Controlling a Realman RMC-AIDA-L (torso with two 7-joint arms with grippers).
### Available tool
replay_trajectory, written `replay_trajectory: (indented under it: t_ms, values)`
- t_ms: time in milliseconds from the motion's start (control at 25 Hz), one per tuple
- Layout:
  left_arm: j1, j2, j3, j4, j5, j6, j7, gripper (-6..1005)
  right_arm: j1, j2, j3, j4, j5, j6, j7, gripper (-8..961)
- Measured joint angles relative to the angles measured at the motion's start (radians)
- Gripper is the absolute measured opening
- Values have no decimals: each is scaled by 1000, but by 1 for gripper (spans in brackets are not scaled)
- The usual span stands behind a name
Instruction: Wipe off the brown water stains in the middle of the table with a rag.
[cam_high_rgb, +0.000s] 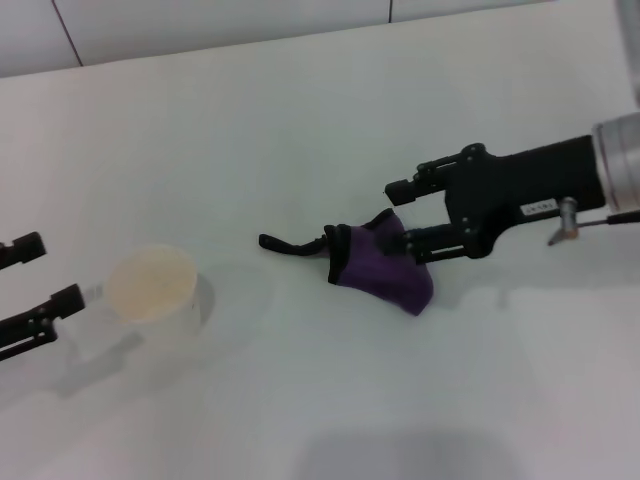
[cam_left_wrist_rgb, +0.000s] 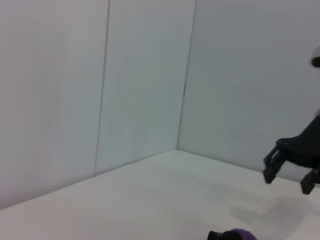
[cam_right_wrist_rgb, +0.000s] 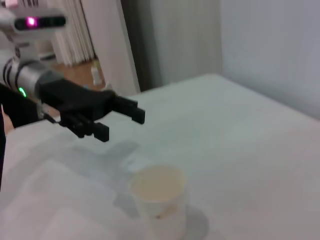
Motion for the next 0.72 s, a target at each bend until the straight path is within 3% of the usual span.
replay_trajectory:
  t_ms: [360,720]
  values:
    - [28,3,-30,-10,4,6,10,818,-107,5,-27,15,101,81,-131,591]
    - [43,-4,-31,-19,0,7,12,817,-158,3,-52,49,187,111,-232,590]
